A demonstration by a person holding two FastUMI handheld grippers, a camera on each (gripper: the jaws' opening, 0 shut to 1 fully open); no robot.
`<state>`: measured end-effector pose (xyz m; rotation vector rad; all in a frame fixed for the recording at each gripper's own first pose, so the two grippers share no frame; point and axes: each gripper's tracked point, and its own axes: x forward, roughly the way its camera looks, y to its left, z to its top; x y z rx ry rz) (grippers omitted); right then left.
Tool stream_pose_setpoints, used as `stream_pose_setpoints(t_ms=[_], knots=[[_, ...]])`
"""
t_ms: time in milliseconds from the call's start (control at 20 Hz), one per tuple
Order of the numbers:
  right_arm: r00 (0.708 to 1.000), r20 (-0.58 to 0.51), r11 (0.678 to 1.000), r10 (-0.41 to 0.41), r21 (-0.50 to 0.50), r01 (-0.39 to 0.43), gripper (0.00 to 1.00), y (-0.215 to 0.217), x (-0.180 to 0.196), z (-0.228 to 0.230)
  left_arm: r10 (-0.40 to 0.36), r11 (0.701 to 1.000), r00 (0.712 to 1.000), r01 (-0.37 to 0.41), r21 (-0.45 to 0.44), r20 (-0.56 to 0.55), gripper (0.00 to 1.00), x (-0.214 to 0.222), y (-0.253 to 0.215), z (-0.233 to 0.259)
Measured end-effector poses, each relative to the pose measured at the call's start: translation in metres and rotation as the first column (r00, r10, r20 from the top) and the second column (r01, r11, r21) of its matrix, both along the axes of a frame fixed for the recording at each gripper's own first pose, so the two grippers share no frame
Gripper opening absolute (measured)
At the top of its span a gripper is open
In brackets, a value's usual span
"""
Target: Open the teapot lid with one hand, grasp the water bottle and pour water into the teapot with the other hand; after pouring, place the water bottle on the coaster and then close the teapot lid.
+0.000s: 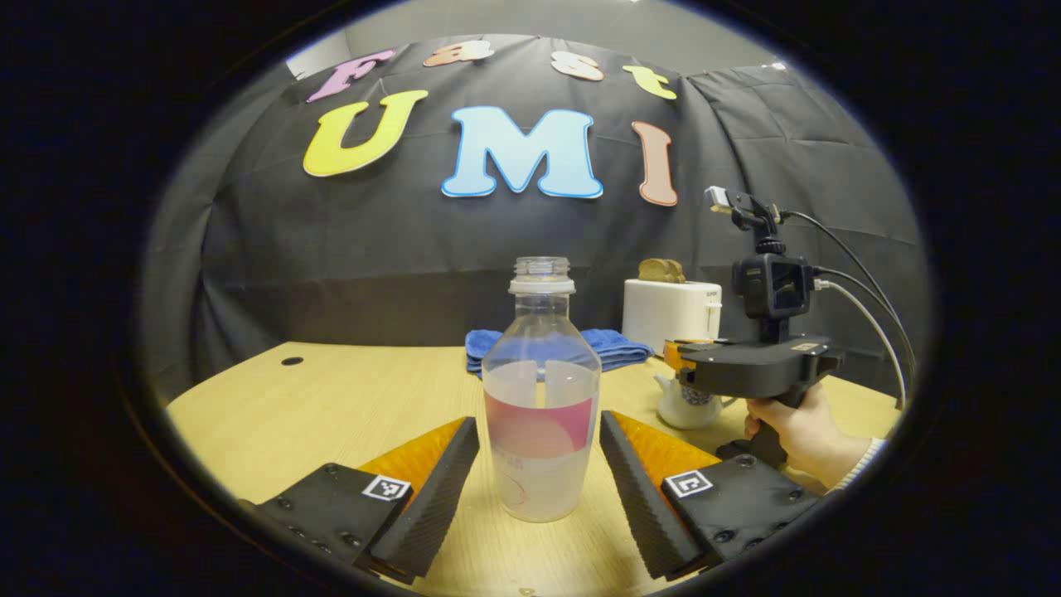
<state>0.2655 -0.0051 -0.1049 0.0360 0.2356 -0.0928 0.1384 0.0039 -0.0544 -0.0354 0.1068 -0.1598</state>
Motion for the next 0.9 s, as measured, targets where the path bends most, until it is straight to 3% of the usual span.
stream_pose_setpoints(t_ms=[400, 900], knots=[[0.987, 0.159, 0.997, 0.001, -0.075, 0.011, 0.10, 0.001, -0.013, 0.053, -0.016, 1.000, 1.000, 0.015, -0.006, -0.015, 1.00, 0.001, -0.004, -0.004], [0.992, 0.120, 0.999, -0.042, -0.025, 0.045, 0.10, -0.046, -0.057, 0.061, -0.009, 1.000, 1.000, 0.009, 0.010, 0.011, 1.00, 0.010, -0.003, 0.000]])
